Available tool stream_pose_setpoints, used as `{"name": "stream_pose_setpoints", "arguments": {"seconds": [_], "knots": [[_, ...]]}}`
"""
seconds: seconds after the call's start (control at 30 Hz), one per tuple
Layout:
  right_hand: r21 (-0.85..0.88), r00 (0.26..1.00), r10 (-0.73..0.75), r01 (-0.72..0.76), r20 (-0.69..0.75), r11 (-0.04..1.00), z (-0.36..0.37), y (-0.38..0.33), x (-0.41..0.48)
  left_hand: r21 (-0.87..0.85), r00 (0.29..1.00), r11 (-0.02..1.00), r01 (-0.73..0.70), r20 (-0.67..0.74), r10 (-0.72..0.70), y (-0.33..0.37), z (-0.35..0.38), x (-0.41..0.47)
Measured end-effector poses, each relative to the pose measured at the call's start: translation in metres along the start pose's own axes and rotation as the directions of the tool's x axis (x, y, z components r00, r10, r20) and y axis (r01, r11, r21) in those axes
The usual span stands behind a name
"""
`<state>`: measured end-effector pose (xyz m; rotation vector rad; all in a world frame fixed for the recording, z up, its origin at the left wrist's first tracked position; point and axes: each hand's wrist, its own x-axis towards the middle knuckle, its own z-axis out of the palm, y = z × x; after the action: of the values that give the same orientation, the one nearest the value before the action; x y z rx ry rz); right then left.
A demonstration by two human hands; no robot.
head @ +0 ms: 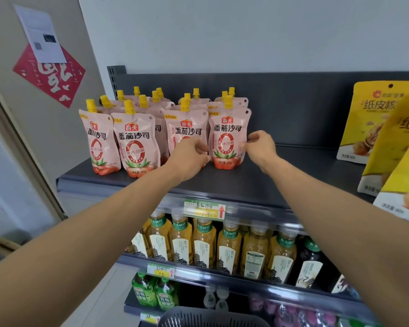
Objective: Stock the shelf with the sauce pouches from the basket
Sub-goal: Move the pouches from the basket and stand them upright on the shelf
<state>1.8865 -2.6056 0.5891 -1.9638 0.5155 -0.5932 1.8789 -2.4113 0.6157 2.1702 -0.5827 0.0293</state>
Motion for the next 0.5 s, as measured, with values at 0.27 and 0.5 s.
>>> {"name": "stream_pose_setpoints", "arguments": {"seconds": [0.27, 0.5], "knots": [[-0.629, 0.943, -0.246, 0.333, 0.224, 0.703, -0.039, -0.02, -0.067, 0.265, 0.963, 0.94, -0.216, 0.216, 0.161, 0.006, 0.001, -0.021], [-0.686, 0.794, -0.156, 0.591, 0.587, 0.425, -0.054, -0.025, -0.147, 0.438, 0.855, 0.788, -0.433, 0.475, 0.206, 0.005, 0.021, -0.075]]}}
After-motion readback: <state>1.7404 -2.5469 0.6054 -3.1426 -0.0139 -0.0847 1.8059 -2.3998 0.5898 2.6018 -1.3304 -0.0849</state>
